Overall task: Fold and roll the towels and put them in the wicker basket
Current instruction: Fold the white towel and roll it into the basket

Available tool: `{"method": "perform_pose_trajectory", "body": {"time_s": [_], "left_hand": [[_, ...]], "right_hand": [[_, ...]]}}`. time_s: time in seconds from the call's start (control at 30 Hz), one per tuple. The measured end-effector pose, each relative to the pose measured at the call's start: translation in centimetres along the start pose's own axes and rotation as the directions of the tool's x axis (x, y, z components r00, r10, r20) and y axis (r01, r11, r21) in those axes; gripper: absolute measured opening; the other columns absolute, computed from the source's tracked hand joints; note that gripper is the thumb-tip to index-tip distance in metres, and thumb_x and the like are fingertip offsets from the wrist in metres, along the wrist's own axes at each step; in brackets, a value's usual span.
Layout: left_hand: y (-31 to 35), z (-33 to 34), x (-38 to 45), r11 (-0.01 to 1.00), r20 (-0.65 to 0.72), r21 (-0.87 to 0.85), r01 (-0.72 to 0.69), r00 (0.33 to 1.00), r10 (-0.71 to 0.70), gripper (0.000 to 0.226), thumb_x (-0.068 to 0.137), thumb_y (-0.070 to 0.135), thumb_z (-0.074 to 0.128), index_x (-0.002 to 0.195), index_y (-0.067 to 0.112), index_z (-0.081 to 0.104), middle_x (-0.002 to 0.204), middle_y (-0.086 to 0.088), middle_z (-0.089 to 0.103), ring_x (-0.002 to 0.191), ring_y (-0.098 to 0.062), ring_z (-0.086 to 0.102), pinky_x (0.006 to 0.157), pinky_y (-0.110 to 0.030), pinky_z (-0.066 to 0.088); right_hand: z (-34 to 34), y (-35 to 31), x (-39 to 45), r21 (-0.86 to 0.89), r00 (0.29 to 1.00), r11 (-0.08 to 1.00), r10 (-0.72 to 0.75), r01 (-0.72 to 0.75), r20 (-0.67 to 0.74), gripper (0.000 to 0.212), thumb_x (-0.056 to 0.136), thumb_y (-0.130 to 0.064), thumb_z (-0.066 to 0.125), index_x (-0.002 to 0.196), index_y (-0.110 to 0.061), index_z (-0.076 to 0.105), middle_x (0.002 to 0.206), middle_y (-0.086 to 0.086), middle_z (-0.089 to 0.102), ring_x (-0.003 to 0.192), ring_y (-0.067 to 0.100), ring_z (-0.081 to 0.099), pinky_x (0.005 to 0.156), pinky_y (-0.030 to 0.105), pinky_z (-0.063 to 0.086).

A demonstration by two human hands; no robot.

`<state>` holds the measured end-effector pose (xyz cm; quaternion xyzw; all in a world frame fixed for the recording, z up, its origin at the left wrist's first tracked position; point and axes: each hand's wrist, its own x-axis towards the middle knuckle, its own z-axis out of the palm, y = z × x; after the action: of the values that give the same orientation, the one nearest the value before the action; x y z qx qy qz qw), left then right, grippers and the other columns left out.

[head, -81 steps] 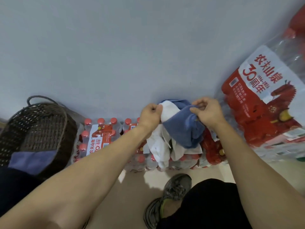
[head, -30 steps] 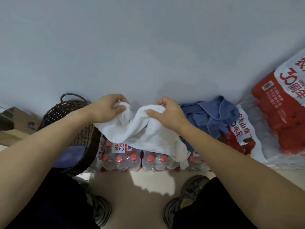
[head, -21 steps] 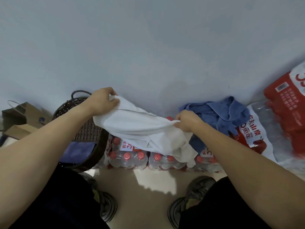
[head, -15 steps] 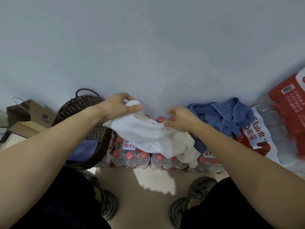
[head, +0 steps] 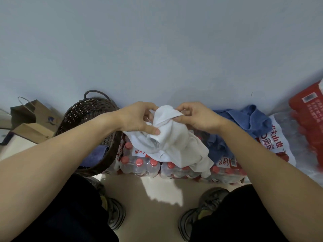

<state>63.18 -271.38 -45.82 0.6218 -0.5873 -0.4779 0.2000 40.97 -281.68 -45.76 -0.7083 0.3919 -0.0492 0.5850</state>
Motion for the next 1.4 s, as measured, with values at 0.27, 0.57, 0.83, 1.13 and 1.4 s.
{"method": "perform_pose_trajectory", "body": {"time_s": [0.27,0.57,0.83,1.13,1.4], "left_hand": [[-0.7,0.7,1.4,0.578,-0.006,0.767,0.28,0.903,-0.429,0.078,0.071,0.045,0.082,0.135,0.013,0.051,0.127,-0.002,0.061,0.113,-0.024,0.059,0.092,-0.03,0.049],[2.3,3.5,4.4,0.661,0.086,0.729,0.177,0.935,-0.344,0.027,0.096,0.03,0.052,0.105,0.01,0.067,0.106,-0.006,0.066,0.094,-0.026,0.06,0.079,-0.033,0.047],[3.0,6.0,6.9,0.937,-0.014,0.338,0.088,0.996,-0.089,0.038,0.098,0.047,0.047,0.096,0.01,0.055,0.094,-0.004,0.061,0.084,-0.022,0.055,0.07,-0.03,0.037],[4.6,5.3,6.2,0.984,-0.114,0.149,-0.097,0.987,0.115,0.021,0.091,0.036,0.066,0.084,0.021,0.053,0.076,0.004,0.061,0.065,-0.009,0.056,0.055,-0.022,0.042],[5.4,2.9,3.4,0.976,-0.313,0.117,-0.184,0.926,0.212,0.03,0.088,0.039,0.065,0.09,0.012,0.054,0.078,-0.001,0.065,0.064,-0.006,0.057,0.058,-0.019,0.045]], "right_hand": [[-9.4,2.5,-3.4,0.224,0.769,0.975,0.144,-0.002,-0.623,0.008,0.096,-0.02,0.061,0.101,-0.022,0.066,0.095,0.005,0.066,0.073,0.014,0.062,0.054,0.024,0.052],[-11.8,1.9,-6.7,-0.455,-0.105,0.852,-0.444,0.258,-0.89,0.021,0.091,-0.005,0.053,0.111,-0.008,0.058,0.111,0.009,0.059,0.102,0.009,0.056,0.086,0.014,0.046],[-13.3,6.1,-5.8,-0.558,0.558,0.811,-0.384,-0.177,-0.736,0.043,0.089,-0.013,0.057,0.133,-0.009,0.055,0.134,0.016,0.05,0.125,0.031,0.045,0.107,0.035,0.035],[-10.8,4.8,-5.3,-0.74,0.9,0.514,0.237,-0.435,-0.365,0.046,0.084,-0.049,0.067,0.114,-0.014,0.061,0.095,-0.003,0.059,0.085,0.018,0.052,0.073,0.027,0.039],[2.0,0.8,-3.7,-0.078,0.988,0.987,-0.145,0.141,-0.052,0.024,0.091,-0.03,0.069,0.098,-0.008,0.063,0.088,0.014,0.071,0.082,0.028,0.071,0.077,0.047,0.06]]}}
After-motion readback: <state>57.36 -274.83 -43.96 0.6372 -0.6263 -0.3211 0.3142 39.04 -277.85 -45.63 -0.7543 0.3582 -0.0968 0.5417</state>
